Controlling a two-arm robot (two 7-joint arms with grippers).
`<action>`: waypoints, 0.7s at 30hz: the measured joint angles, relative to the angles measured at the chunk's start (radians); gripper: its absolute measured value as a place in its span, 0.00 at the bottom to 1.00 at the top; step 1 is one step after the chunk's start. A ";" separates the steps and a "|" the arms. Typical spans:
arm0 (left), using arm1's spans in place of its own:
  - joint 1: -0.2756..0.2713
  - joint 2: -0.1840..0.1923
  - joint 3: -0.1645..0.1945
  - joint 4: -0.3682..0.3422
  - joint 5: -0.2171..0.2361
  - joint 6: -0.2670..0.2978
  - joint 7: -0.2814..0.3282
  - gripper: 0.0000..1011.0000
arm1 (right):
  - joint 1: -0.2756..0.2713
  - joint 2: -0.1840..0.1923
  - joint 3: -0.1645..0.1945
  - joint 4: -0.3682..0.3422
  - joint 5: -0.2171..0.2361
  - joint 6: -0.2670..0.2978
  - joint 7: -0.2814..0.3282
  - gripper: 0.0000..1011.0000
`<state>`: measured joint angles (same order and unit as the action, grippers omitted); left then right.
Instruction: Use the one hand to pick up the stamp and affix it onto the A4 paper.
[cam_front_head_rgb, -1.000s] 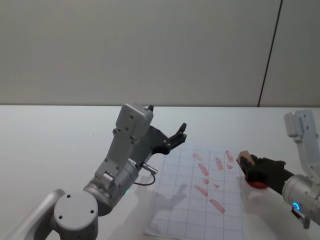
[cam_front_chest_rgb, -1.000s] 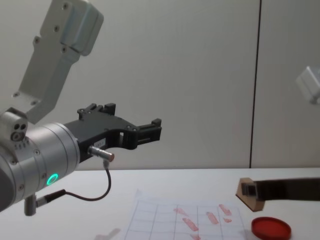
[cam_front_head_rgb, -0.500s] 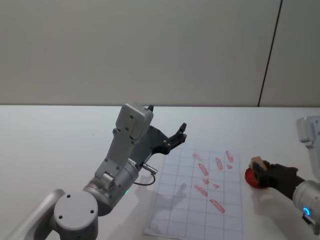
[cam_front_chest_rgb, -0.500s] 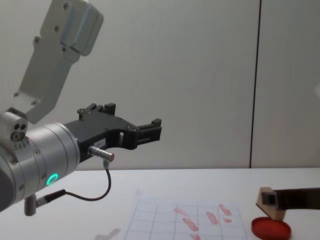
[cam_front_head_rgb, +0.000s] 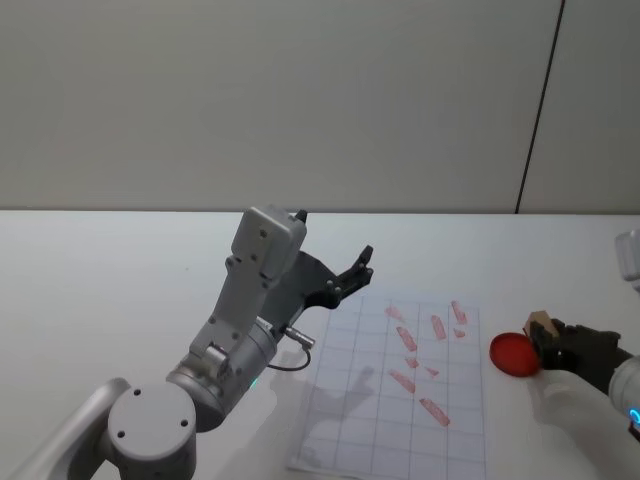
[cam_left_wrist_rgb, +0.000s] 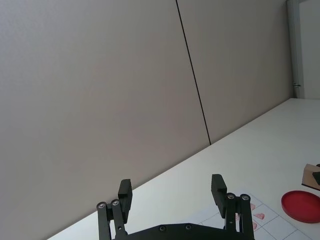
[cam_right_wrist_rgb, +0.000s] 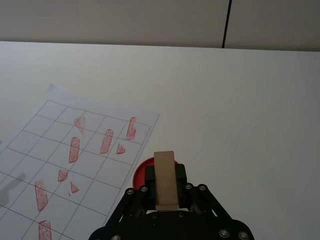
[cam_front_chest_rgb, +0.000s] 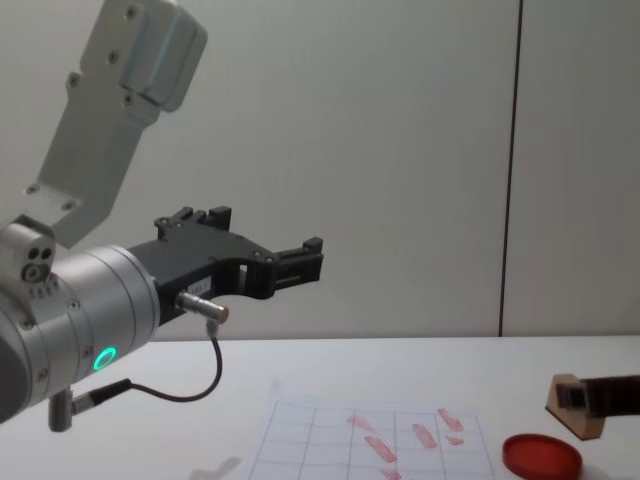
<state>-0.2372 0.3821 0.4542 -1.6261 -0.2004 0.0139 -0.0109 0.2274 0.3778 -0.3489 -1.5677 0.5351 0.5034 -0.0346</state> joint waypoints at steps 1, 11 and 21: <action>0.000 0.000 0.000 0.000 0.000 0.000 0.000 0.99 | 0.003 0.000 0.001 0.005 -0.004 0.001 0.006 0.22; 0.000 0.000 0.000 0.000 0.000 0.000 0.000 0.99 | 0.031 -0.007 0.003 0.044 -0.033 0.005 0.051 0.21; 0.000 0.000 0.000 0.000 0.000 0.000 0.000 0.99 | 0.061 -0.024 -0.001 0.096 -0.059 0.006 0.092 0.22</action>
<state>-0.2372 0.3821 0.4542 -1.6262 -0.2004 0.0139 -0.0110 0.2882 0.3541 -0.3498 -1.4712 0.4763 0.5098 0.0577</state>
